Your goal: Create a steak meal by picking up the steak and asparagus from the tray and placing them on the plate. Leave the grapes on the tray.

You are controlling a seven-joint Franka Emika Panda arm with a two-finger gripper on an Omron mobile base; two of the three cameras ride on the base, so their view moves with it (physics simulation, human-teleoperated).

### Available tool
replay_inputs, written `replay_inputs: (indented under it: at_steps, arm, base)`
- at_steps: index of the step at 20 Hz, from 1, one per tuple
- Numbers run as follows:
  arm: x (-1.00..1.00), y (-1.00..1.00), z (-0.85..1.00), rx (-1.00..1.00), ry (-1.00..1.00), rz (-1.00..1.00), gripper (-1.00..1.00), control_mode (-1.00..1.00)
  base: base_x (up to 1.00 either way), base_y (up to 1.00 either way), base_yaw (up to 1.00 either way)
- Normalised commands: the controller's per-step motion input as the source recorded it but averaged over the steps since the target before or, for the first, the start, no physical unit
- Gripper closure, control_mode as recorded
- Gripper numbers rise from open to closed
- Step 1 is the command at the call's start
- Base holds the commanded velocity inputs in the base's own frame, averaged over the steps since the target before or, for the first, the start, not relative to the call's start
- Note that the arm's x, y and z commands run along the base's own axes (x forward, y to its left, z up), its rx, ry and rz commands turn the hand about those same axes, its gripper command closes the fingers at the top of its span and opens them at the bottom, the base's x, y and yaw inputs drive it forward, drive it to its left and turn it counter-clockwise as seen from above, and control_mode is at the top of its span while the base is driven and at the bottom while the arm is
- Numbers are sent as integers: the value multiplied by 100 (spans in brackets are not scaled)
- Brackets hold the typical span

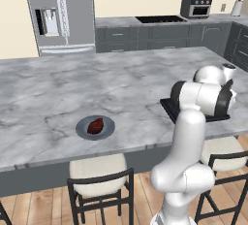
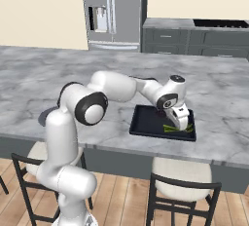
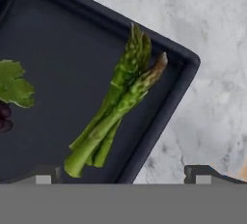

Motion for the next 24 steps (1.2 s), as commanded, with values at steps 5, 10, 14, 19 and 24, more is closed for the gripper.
replay_inputs:
  at_steps: [5,10,14,19,24]
  arm:
    - [14,-2,-39,0,-11,0,-100,-100]
    - [30,0,-32,0,-2,0,-100,-100]
    - [34,-2,-24,0,0,0,-100,-100]
    - [41,-12,-16,2,0,0,-100,-100]
    - [5,-4,-38,0,-5,0,100,-100]
  base:
    - [0,0,0]
    - [0,0,0]
    - [0,0,0]
    - [0,0,0]
    - [0,0,0]
